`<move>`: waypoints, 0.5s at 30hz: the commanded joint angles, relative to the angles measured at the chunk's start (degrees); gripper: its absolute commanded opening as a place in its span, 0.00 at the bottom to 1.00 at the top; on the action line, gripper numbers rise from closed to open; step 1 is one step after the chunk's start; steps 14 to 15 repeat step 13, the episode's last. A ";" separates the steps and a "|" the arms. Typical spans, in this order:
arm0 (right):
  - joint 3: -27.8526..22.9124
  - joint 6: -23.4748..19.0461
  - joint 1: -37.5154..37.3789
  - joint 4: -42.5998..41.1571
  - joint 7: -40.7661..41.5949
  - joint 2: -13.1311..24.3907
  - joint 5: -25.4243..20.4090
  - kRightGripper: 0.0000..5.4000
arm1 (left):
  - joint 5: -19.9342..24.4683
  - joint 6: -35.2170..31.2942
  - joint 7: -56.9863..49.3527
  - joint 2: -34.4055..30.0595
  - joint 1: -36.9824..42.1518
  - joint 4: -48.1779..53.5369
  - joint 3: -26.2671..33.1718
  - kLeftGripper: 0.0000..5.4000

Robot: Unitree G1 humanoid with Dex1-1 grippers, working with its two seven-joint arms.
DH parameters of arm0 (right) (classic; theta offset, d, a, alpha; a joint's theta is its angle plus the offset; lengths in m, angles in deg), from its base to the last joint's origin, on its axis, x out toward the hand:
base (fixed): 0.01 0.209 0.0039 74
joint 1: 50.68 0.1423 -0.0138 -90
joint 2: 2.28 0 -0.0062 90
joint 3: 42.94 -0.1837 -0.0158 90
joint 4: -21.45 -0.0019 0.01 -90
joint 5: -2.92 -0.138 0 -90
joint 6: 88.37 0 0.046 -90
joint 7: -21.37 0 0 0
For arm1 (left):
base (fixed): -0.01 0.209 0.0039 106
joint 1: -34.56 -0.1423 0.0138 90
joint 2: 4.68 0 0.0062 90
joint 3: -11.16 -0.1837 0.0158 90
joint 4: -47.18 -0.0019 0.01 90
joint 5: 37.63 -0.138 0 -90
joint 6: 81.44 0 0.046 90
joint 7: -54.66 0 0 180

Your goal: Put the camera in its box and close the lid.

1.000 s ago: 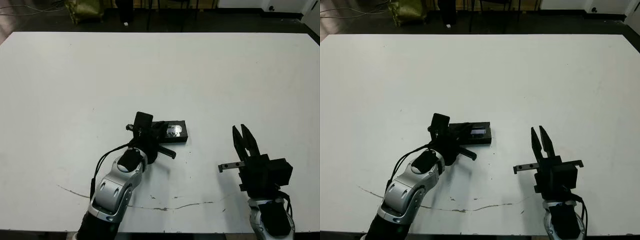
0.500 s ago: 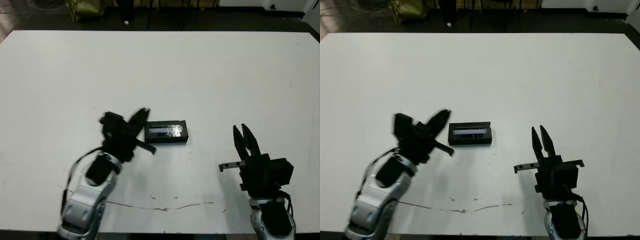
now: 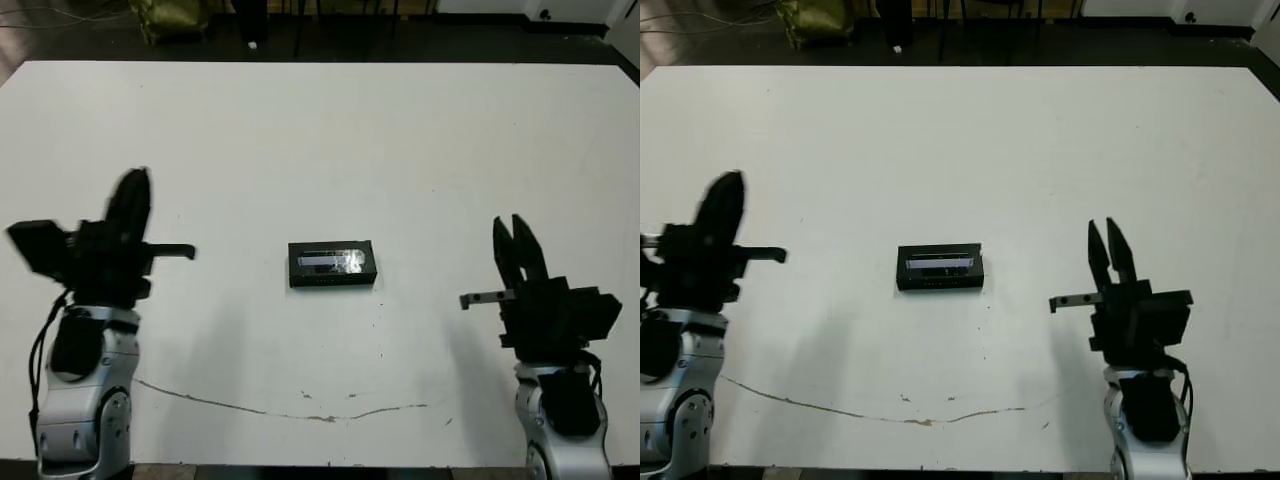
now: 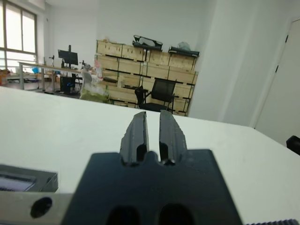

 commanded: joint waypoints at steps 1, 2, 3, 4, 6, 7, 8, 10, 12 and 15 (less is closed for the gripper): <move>-0.51 -4.06 0.83 -0.58 -1.20 -0.14 0.31 0.00 | -0.74 2.79 -0.17 0.32 -2.07 -2.97 -0.10 0.00; -0.54 -5.03 1.36 -0.85 -1.36 -0.16 0.26 0.00 | -0.70 3.83 -0.06 0.57 -2.29 -3.62 -0.24 0.00; -0.54 -5.88 1.82 -1.10 -1.45 -0.07 0.27 0.00 | -0.67 4.71 -0.01 0.76 -2.44 -4.15 -0.43 0.00; -0.55 -6.60 2.26 -1.25 -1.53 0.09 0.42 0.00 | -0.73 5.19 -0.25 1.02 -2.58 -4.39 -0.69 0.00; -0.59 -7.44 3.03 -1.11 -1.48 0.14 0.09 0.00 | -0.77 5.17 -0.97 1.60 -2.75 -4.10 -1.46 0.00; -0.61 -7.75 3.29 -1.01 -1.43 0.02 -0.28 0.00 | -0.74 5.07 -1.22 1.78 -2.77 -3.95 -1.77 0.00; -0.60 -8.14 3.45 -1.02 -1.44 -0.09 -0.48 0.00 | -0.97 5.13 -1.40 1.78 -2.80 -3.92 -2.04 0.00; -0.47 -9.14 3.53 -1.43 -1.52 -0.38 -0.88 0.00 | -0.67 4.89 -1.53 1.89 -2.84 -3.75 -2.48 0.00; -0.38 -9.53 3.55 -1.71 -1.46 -0.40 -0.98 0.00 | -0.28 4.55 -1.66 2.22 -2.93 -3.36 -2.91 0.00; -0.40 -9.52 3.58 -1.73 -1.40 -0.34 -0.97 0.00 | -0.02 4.33 -1.71 2.41 -2.95 -3.24 -3.08 0.00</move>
